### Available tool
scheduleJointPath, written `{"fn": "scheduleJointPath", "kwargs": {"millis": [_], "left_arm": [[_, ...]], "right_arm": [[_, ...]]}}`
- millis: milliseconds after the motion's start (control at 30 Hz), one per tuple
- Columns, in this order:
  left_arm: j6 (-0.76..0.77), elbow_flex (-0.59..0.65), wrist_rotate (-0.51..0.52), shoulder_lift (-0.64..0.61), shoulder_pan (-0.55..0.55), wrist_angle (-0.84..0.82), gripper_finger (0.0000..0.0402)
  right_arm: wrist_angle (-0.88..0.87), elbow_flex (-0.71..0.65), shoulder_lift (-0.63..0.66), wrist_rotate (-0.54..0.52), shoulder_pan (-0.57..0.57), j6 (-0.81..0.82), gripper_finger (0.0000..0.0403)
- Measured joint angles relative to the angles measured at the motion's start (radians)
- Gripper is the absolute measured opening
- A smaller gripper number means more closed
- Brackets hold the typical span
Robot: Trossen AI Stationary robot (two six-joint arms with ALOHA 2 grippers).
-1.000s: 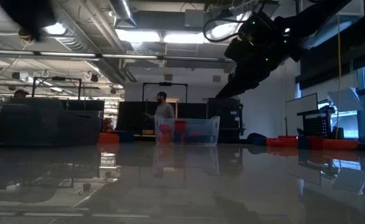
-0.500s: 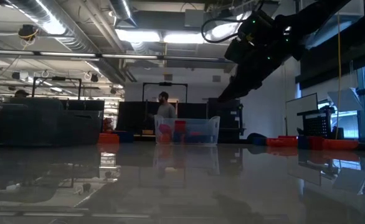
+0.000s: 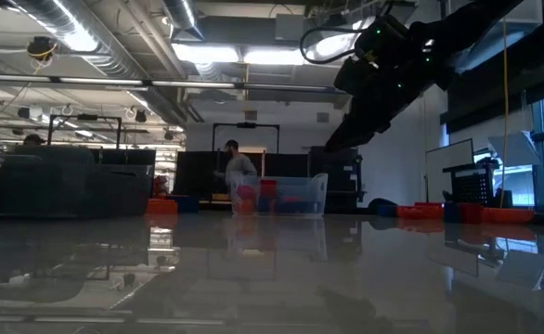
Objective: Sort blocks by size
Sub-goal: Put the red 4 stud game piece into the transparent bin
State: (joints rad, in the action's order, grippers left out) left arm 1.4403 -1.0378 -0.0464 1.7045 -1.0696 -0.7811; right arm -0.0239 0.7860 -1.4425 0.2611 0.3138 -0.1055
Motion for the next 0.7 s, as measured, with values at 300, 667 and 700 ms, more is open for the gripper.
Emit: {"fn": "scheduleJointPath", "kwargs": {"millis": [300, 667, 700], "left_arm": [[-0.088, 0.0, 0.01, 0.038, 0.012, -0.004, 0.0183], [-0.338, -0.001, 0.256, 0.036, 0.126, -0.069, 0.0126], [-0.371, 0.0, 0.275, 0.036, 0.147, -0.085, 0.0122]], "right_arm": [[0.004, 0.0, 0.0, -0.024, 0.001, -0.003, 0.0193], [-0.009, 0.0, 0.0, -0.025, 0.001, 0.003, 0.0193], [-0.009, 0.0, 0.0, -0.025, 0.001, 0.004, 0.0193]]}}
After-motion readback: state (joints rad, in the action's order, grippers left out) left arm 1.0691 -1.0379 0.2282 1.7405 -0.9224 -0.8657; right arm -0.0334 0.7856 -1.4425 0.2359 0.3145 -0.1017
